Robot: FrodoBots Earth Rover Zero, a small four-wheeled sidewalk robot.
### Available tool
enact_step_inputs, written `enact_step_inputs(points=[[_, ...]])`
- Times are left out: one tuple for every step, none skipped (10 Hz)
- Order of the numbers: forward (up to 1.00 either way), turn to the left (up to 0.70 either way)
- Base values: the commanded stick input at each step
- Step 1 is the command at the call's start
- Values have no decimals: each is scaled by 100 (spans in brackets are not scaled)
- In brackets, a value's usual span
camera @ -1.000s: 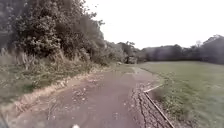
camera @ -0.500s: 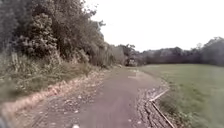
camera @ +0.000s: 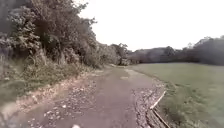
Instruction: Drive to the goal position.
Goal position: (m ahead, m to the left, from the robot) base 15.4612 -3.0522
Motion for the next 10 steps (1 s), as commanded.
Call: enact_step_inputs(points=[[70, -35], [70, -35], [70, -35], [70, -3], [70, -3], [70, 0], [70, 0], [70, 0], [70, 0], [70, 0]])
